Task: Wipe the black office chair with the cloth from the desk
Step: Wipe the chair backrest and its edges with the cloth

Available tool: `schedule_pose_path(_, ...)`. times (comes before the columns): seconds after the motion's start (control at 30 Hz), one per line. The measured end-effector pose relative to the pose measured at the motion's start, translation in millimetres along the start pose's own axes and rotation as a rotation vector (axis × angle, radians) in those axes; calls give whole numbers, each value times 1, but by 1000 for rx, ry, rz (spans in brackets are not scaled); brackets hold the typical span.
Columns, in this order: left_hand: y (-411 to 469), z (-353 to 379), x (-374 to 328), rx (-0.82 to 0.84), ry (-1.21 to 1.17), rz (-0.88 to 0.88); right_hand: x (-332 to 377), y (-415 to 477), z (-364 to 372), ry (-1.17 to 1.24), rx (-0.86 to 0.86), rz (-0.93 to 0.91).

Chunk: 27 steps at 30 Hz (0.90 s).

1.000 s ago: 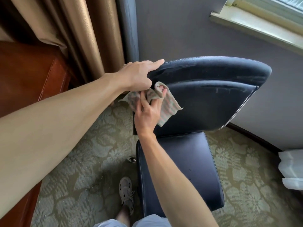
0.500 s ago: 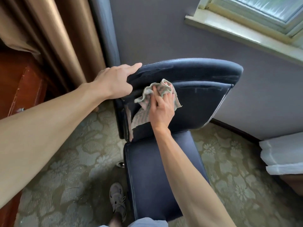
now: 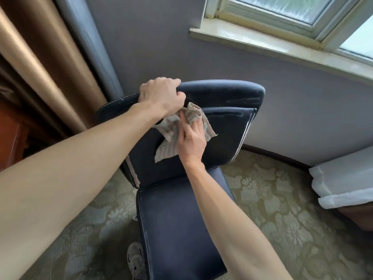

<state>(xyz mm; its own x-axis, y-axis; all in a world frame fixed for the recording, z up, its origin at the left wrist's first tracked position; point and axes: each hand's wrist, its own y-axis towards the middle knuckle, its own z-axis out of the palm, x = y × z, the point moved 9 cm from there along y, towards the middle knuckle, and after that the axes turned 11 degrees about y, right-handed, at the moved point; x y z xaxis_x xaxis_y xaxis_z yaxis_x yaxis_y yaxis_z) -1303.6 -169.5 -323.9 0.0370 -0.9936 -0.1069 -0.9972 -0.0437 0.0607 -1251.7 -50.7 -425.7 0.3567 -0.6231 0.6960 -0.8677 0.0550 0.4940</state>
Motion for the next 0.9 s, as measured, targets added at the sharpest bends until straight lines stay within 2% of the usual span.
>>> schedule_pose_path(0.1,3,-3,2,-72,2,-43,-24,16,-25,-5,-88,-63)
schedule_pose_path(0.17,5,-3,3,-87,17,-51,-45,27,-40,-8,-151,-39)
schedule_pose_path(0.33,7,2,1,-75,73,-53,-122,45,-68,119,-295,368)
schedule_pose_path(0.43,7,3,0,-80,91,-80,-119,45,-63,229,-439,462)
schedule_pose_path(0.5,6,3,1,-89,108,-88,-101,41,-48,282,-469,481)
schedule_pose_path(0.53,6,2,2,-93,120,-93,-88,39,-40,292,-456,450)
schedule_pose_path(0.67,0,-2,8,-108,189,-117,-31,23,-3,190,-280,135)
schedule_pose_path(0.8,4,-1,-2,-67,166,-100,-26,12,6,205,-162,48)
schedule_pose_path(0.9,12,17,-39,33,147,55,-36,12,1,171,-44,27)
